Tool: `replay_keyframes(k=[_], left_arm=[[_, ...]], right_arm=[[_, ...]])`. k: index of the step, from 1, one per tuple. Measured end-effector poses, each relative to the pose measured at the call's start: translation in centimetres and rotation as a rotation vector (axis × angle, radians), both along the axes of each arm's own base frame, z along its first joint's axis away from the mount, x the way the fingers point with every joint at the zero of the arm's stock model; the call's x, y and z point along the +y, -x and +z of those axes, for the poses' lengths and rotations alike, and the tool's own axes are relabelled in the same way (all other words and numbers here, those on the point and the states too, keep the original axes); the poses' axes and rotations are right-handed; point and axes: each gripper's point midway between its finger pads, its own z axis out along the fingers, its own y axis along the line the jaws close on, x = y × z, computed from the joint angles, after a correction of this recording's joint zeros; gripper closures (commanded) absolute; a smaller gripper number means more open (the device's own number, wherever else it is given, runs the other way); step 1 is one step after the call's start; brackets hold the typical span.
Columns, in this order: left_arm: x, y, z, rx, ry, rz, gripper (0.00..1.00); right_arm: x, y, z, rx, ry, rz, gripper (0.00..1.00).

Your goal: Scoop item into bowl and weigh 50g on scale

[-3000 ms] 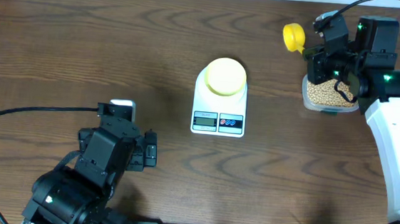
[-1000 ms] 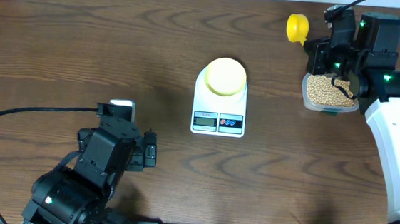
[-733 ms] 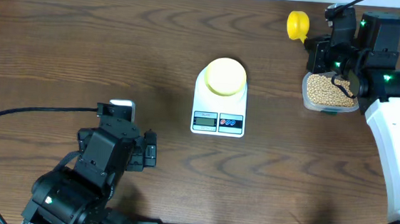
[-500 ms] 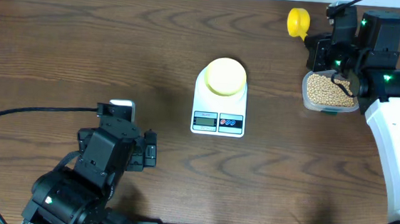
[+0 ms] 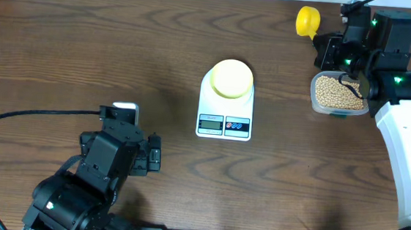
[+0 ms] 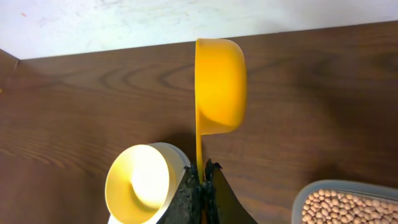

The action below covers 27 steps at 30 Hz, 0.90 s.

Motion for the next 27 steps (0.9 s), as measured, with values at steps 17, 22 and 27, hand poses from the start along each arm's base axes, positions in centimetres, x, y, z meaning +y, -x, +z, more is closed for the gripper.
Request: replay_keyframes(k=[17,22,27], left_arm=[[0.3,-0.1,0.1,-0.007,-0.015,0.009,0.00],[0.5,-0.1,0.1,-0.011,-0.023,0.016,0.00],[0.6,-0.2,0.2,-0.014,-0.028,0.020,0.00]], right_arm=[[1.7,0.1,0.3,-0.007,-0.015,0.027,0.99],[1.8,-0.3,1.0,-0.044,-0.020,0.028,0.99],[2.3,-0.4,1.3,-0.057,-0.021,0.038,0.99]])
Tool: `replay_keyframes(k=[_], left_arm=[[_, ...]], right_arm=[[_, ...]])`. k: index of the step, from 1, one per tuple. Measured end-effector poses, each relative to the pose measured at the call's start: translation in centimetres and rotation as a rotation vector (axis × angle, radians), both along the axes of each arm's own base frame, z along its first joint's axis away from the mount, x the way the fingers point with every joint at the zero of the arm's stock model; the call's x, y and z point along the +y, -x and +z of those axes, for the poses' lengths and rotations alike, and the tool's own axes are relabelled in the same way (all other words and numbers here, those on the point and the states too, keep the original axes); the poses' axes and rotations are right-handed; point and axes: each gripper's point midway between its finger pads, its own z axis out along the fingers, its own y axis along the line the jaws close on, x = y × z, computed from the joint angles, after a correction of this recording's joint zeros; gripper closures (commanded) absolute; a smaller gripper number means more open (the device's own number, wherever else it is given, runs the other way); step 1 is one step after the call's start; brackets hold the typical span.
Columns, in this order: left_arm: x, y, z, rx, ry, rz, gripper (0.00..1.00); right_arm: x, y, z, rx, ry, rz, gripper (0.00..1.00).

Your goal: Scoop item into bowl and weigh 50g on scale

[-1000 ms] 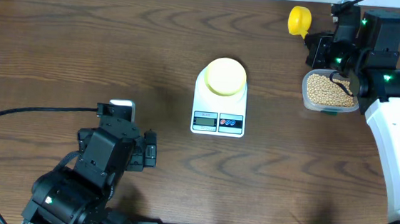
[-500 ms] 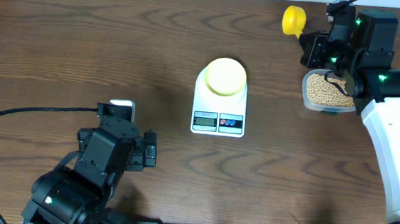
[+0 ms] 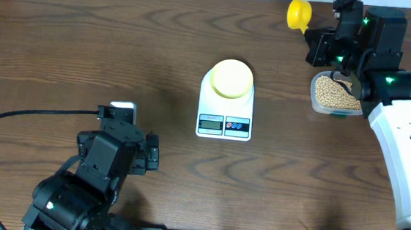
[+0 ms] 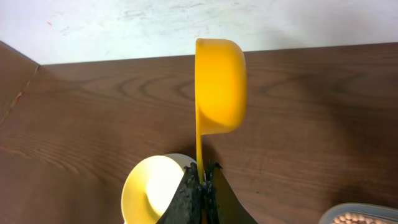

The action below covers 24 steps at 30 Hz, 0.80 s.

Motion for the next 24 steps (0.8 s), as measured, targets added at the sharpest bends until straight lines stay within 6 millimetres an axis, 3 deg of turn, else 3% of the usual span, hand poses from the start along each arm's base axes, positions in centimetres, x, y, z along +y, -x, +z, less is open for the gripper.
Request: replay_keyframes(k=[15,24], left_arm=[[0.0,0.0,0.0,0.000,0.000,0.000,0.00],[0.0,0.0,0.0,-0.001,0.000,0.001,0.00]], right_arm=[[1.9,0.9,-0.5,0.025,0.001,0.043,0.99],[1.5,0.2,0.0,-0.006,0.014,0.017,0.99]])
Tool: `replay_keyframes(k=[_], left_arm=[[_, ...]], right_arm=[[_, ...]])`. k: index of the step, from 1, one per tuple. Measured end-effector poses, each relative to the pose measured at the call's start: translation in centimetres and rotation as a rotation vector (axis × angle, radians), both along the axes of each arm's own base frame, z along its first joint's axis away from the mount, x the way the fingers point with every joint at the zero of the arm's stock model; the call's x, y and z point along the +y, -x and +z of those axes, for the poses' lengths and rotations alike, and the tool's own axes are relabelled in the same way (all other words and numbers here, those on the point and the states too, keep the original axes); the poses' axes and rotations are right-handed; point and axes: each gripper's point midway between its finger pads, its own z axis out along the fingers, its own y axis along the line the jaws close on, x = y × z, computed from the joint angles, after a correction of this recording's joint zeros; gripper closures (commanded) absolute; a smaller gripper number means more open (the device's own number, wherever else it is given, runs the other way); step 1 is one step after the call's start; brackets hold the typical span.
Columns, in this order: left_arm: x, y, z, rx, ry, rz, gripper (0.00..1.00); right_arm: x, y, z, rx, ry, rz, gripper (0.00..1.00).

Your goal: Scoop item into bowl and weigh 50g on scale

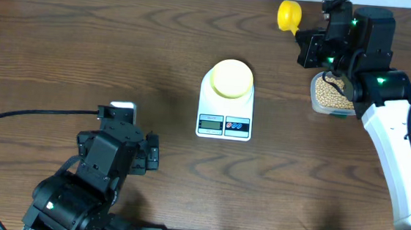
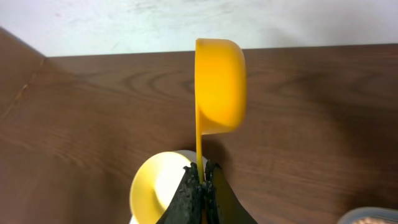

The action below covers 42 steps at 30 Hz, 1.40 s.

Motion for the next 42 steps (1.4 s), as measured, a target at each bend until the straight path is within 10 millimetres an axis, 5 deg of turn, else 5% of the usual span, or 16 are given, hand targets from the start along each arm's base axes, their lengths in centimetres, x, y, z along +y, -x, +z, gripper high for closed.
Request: replay_keyframes(k=[8,19,20,22,25,29,36,42], left_arm=[[-1.6,-2.7,2.8,-0.156,0.096,-0.002,0.00],[-8.3,-3.1,5.5,-0.190,0.413,-0.222,0.00],[-8.8,-3.0,5.5,-0.180,0.432,-0.242,0.05],[-9.6,-2.8,5.4,-0.154,0.465,-0.268,0.33],[-10.6,-2.8,4.8,-0.104,0.507,-0.278,0.52],[-11.7,-3.4,3.2,-0.010,0.566,-0.233,0.93],[-12.9,-4.2,1.2,0.085,0.592,-0.206,0.93],[-13.5,-4.4,2.0,0.054,0.603,-0.257,0.93]], right_arm=[[-0.8,-1.3,1.3,-0.074,0.021,-0.052,0.99],[-0.8,-1.5,1.6,-0.089,0.018,-0.053,0.99],[-0.8,-1.5,1.6,-0.089,0.018,-0.053,0.99],[-0.8,-1.4,1.6,-0.088,0.019,-0.053,0.99],[-0.8,-1.4,1.5,-0.086,0.019,-0.053,0.99],[-0.7,-1.4,1.5,-0.085,0.016,-0.048,0.99],[-0.6,-1.3,1.5,-0.084,0.011,-0.040,0.99],[-0.5,-1.3,1.6,-0.086,0.009,-0.038,0.99]])
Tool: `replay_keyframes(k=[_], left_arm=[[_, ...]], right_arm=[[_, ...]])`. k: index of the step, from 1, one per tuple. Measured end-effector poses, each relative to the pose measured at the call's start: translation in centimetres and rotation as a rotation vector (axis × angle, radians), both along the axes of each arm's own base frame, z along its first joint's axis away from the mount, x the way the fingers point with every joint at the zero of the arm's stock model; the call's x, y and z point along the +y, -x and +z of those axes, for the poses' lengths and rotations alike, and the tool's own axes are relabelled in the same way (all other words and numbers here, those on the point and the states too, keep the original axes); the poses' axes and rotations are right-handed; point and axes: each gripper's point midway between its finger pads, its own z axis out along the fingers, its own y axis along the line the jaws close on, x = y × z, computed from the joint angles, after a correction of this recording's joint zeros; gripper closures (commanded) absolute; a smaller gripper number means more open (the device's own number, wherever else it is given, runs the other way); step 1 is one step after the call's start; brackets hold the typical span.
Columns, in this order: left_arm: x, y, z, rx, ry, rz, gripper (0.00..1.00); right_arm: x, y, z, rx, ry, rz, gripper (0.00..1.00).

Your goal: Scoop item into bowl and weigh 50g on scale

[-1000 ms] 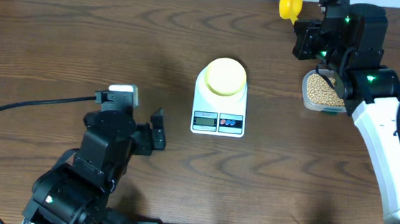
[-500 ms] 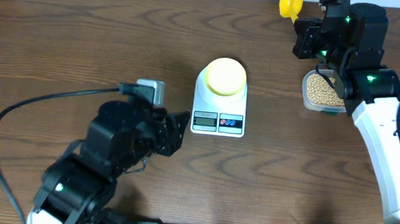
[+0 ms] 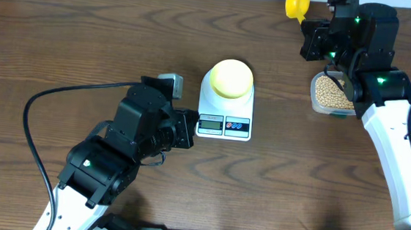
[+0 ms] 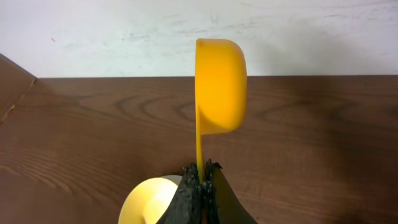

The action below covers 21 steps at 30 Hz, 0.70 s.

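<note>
My right gripper is shut on the thin handle of a yellow scoop, held high near the table's far right edge; the scoop shows on edge, its inside hidden. A pale yellow bowl sits on the white scale at mid table; the bowl's rim peeks in low in the right wrist view. A clear tub of tan beans stands under the right arm. My left gripper points at the scale's left side; its jaw state is hidden.
The scale's display and buttons face the front edge. A black cable trails from the left arm across the left part of the table. The white wall runs along the table's far edge.
The left arm has moved from the front left corner up to the scale's left side. My right gripper with the scoop sits slightly farther back toward the wall.
The right gripper held the scoop beside the bean tub, then farther left and back in each later moment, always shut on the handle. The left arm rested at the front left corner through those moments and now stands beside the scale.
</note>
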Motion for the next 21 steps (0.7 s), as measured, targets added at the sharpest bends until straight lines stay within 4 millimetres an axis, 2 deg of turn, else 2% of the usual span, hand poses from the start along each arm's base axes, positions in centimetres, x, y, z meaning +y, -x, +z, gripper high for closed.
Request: replay_keyframes(k=[5,8,16,19,21], left_arm=[[-1.2,0.5,-0.5,-0.002,-0.024,-0.080,0.92],[-1.9,0.6,-2.1,0.037,-0.063,-0.119,0.93],[-2.8,-0.1,-9.0,0.243,-0.201,-0.163,0.93],[-2.6,0.2,-10.5,0.301,-0.245,-0.179,0.93],[-2.5,0.3,-10.6,0.337,-0.281,-0.201,0.93]], right_arm=[[-0.1,0.1,-0.1,0.006,0.001,-0.001,0.99],[-0.2,0.1,-0.3,0.013,0.002,-0.004,0.99],[-1.0,0.5,-1.2,0.058,0.008,-0.020,0.99],[-1.2,0.7,-1.6,0.077,0.011,-0.024,0.99],[-1.4,0.7,-1.8,0.085,0.014,-0.029,0.99]])
